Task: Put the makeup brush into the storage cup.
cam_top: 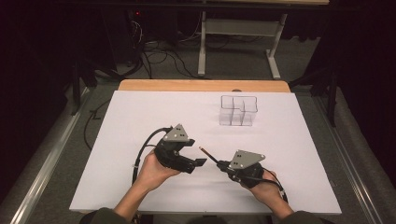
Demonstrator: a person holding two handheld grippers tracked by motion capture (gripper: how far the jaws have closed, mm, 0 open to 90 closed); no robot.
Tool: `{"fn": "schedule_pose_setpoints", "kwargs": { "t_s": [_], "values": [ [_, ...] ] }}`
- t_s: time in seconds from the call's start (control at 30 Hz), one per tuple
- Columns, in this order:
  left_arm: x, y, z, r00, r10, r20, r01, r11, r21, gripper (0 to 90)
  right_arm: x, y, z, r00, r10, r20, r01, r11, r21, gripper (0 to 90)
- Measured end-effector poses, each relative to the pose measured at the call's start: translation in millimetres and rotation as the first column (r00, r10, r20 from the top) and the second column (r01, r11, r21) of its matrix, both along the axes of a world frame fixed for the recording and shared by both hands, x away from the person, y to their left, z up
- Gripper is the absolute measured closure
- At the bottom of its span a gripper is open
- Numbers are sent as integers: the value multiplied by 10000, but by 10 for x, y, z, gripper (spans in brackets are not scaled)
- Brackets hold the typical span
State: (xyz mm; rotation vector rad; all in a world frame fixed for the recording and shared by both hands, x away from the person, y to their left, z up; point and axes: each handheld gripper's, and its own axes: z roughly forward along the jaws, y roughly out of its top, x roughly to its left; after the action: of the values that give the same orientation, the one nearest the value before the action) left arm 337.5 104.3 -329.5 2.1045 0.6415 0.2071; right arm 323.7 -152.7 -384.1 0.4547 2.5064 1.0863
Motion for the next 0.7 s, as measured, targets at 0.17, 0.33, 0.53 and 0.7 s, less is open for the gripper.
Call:
{"fn": "schedule_pose_setpoints", "kwargs": {
  "t_s": [0.17,0.33,0.53,0.7],
  "values": [
    [-29,95,-5,9997,240,52,-237,9981,-571,270,16,-46,21,9999,-119,-59,120,9999,101,862],
    [-62,217,-55,9977,681,-9,-679,9931,-961,310,20,-74,34,9998,-198,-72,201,9994,289,862],
    [-91,340,-89,9936,1123,137,-1098,9863,-1234,303,32,-89,40,9995,-272,-127,276,9990,357,862],
    [-108,439,-136,9884,1508,154,-1468,9775,-1517,298,38,-102,41,9995,-288,-147,293,9989,365,862]
  ]
}}
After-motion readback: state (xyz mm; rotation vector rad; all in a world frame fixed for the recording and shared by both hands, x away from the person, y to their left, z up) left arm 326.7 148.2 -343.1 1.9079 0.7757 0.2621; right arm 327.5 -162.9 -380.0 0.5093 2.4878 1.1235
